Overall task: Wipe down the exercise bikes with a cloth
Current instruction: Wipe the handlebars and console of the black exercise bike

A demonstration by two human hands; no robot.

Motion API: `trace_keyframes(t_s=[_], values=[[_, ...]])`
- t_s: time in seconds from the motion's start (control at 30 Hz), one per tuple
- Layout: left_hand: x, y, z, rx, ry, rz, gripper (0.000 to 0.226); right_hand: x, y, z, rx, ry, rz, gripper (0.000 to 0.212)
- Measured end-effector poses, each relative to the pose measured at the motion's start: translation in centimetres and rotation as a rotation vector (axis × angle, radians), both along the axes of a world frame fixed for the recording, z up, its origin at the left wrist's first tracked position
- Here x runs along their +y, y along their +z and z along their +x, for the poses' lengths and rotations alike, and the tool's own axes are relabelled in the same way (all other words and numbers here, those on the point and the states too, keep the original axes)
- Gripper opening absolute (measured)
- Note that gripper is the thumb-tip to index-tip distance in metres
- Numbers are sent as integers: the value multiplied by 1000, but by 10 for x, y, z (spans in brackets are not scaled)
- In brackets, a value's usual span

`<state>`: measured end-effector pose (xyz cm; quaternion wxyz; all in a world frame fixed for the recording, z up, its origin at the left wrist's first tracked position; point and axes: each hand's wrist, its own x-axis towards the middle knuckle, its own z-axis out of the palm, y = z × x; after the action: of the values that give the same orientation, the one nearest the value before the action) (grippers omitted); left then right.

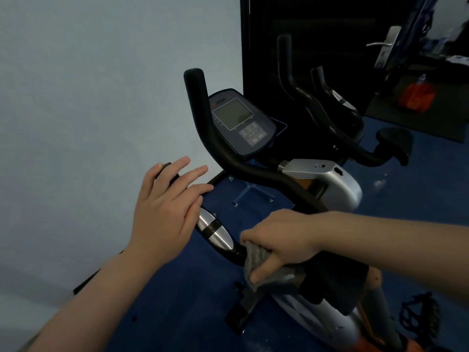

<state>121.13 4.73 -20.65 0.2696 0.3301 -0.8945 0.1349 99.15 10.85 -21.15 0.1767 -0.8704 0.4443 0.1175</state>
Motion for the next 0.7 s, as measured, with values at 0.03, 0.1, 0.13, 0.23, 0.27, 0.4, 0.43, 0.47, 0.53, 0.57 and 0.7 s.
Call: trace_keyframes(t_s=[0.03,0.1,0.13,0.23,0.27,0.4,0.43,0.47,0.53,0.57,0.7], values=[[-1,-1,0,3,-2,-4,38,3,-2,3,-22,-31,-19,54],[-1,-2,0,14,-10,-13,38,9,-5,10,-84,-113,-32,54],[-2,-2,0,21,-17,-17,38,12,-6,14,-127,-165,-31,54],[-4,-4,0,42,-30,-23,36,23,-7,32,-221,-335,-62,55],[-4,-5,0,43,-34,-27,35,27,-9,38,-236,-401,-88,59],[-8,-6,2,33,-62,-37,33,33,-14,63,-250,-613,-230,64],[-8,-6,3,30,-69,-38,32,33,-14,67,-252,-648,-242,65],[-9,-6,3,29,-77,-38,32,33,-15,70,-259,-684,-245,66],[-10,-5,4,39,-98,-32,31,32,-17,76,-269,-752,-254,67],[-11,-3,6,59,-119,-17,29,32,-18,80,-266,-785,-264,67],[-13,6,15,185,-228,108,26,32,-21,95,-295,-905,-333,67]])
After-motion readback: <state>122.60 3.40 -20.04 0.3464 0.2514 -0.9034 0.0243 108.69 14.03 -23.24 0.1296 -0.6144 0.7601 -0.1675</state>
